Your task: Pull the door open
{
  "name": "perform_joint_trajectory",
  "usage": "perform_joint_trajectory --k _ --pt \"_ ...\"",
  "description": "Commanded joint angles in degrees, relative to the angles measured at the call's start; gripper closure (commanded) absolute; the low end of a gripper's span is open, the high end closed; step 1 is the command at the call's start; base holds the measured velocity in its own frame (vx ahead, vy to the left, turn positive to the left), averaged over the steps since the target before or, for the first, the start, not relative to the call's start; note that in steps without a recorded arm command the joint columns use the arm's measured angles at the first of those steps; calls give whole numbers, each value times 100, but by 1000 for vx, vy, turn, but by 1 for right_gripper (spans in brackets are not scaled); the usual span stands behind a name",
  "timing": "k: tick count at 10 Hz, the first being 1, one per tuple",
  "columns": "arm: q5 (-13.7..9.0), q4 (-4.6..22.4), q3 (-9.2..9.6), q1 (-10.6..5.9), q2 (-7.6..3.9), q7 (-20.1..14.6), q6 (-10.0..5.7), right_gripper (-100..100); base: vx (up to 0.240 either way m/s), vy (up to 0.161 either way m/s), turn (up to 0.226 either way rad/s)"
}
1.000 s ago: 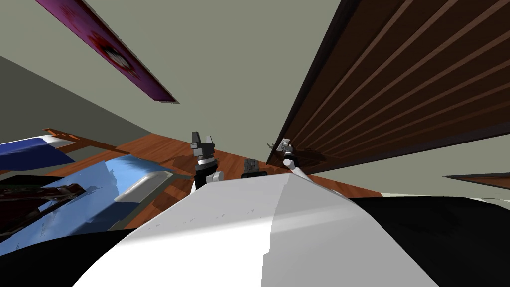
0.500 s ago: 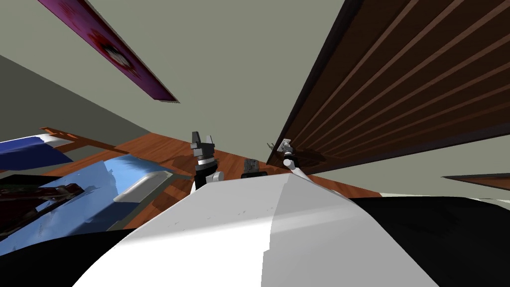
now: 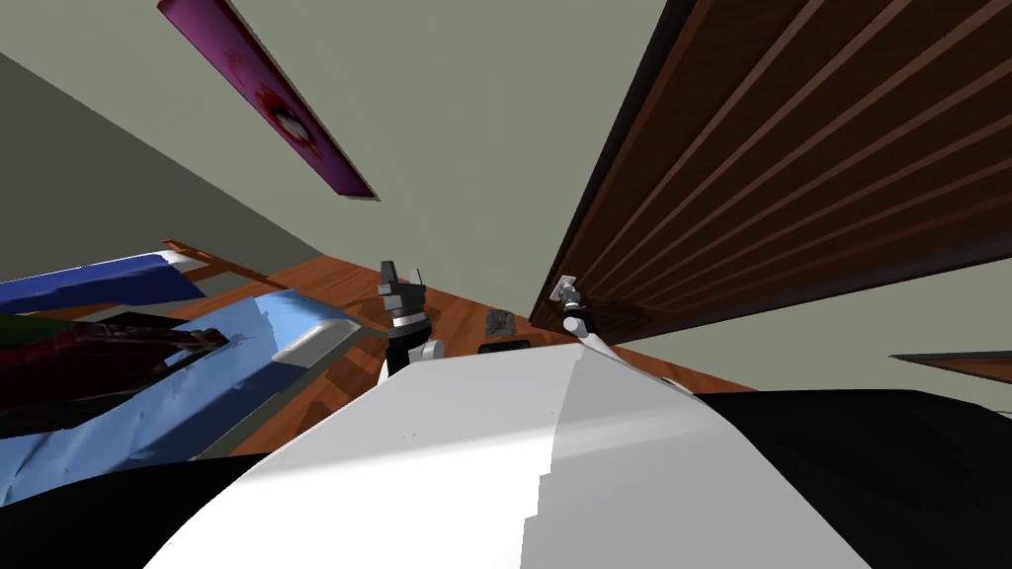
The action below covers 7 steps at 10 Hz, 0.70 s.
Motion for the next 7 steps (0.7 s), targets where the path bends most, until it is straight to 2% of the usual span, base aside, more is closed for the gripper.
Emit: perform_joint_trajectory --k 1,4,5,7 --pt "29 -83 110 51 -123 -131 -18 100 -277 -44 187" --pt "71 -180 267 122 -293 -302 -36 100 -239 -58 136" --pt "62 -153 249 114 -248 -254 -15 100 -106 0 30" --pt "110 -220 394 176 -374 -396 -62 100 -238 -38 154"
